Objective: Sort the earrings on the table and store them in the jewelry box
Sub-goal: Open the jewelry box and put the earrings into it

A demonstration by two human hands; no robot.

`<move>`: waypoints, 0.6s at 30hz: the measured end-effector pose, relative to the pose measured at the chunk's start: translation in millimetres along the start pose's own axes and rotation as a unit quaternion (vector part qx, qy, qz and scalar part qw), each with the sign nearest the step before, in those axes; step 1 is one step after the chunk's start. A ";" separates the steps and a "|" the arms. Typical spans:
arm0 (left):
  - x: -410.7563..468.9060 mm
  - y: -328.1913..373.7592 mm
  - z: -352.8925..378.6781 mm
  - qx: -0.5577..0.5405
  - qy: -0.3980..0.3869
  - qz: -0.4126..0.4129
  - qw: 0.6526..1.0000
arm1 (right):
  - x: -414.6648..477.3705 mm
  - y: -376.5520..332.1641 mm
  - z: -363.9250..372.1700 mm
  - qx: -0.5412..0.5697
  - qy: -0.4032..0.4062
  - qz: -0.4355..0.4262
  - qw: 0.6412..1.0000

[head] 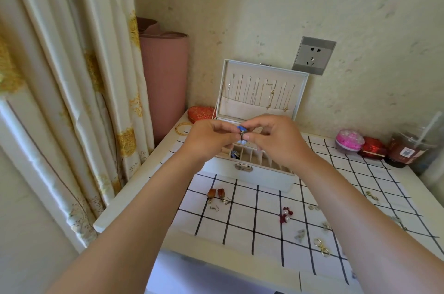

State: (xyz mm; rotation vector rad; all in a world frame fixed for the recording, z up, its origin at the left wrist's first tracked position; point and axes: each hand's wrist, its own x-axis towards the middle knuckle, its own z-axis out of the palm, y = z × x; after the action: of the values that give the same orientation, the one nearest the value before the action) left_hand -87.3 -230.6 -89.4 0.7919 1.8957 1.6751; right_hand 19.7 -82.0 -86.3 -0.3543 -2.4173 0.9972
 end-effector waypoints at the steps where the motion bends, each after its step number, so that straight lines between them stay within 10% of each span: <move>1: 3.1 -0.5 -0.8 -0.014 0.013 -0.002 1.000 | 4.9 0.7 1.4 -0.006 -0.003 0.002 1.000; 6: 16.8 -12.2 -3.0 0.088 0.069 0.042 0.993 | 28.8 10.5 3.4 -0.016 -0.016 0.027 0.999; 12: 17.6 -39.7 -5.5 0.456 -0.041 0.116 0.882 | 28.8 29.5 7.4 -0.095 -0.053 0.028 0.994; 18: 14.3 -36.4 -5.5 0.477 -0.058 0.137 0.866 | 26.4 30.8 11.4 -0.131 -0.070 0.009 0.989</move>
State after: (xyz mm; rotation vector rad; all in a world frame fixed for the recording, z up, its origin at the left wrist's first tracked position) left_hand -105.1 -227.5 -124.5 1.5348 2.5911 0.6689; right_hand -7.2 -56.3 -106.0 -0.4099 -2.6847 0.7321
